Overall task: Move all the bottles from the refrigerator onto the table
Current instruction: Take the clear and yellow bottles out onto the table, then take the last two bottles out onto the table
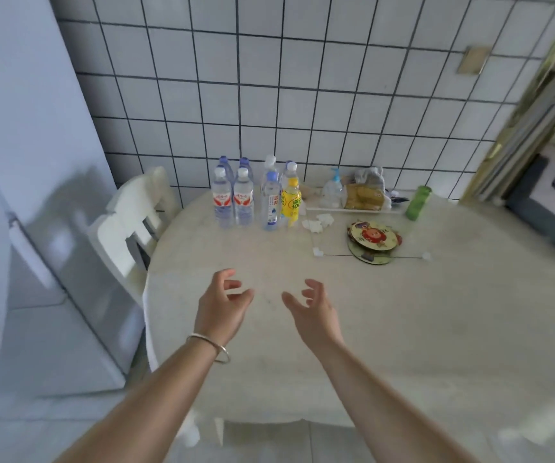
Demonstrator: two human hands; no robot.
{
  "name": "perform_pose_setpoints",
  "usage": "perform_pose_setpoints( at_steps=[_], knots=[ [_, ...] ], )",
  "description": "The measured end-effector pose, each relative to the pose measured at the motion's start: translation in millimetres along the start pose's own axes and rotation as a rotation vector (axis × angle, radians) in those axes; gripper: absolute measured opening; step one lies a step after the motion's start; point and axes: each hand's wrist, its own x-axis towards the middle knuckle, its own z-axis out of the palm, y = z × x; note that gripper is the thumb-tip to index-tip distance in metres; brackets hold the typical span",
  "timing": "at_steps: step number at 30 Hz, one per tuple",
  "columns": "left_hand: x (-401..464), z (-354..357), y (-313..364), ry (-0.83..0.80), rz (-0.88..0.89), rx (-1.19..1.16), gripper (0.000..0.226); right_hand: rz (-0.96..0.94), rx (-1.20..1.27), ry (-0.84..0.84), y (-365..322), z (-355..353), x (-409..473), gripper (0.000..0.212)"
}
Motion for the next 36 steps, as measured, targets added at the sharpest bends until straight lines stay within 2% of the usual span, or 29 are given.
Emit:
perform_pose_setpoints(
  at_steps=[6, 10, 15, 20, 28, 36],
  knots=[
    [-74, -38, -27, -0.139, 0.064, -0.023, 0.044, 0.062, 0.001, 0.085, 13, 16, -108, 0.059],
    [-121, -80, -48, -0.231, 0.132, 0.053, 0.045, 0.126, 0.061, 0.151, 11, 35, -184, 0.060],
    [-171, -134, -48, -0.239, 0.173, 0.026, 0.042, 0.036, 0.058, 0.129, -17, 46, -253, 0.056],
    [-225, -180, -56, -0.147, 0.240, -0.043, 0.033, -0.061, 0.015, 0.090, -31, 62, -304, 0.056],
    [-276, -271, -102, 0.121, 0.144, -0.144, 0.024, -0.174, -0.095, -0.155, -52, 133, -371, 0.052],
    [-261, -396, -148, 0.330, 0.155, -0.169, 0.023, -0.376, -0.220, -0.331, -116, 245, -410, 0.055]
  ],
)
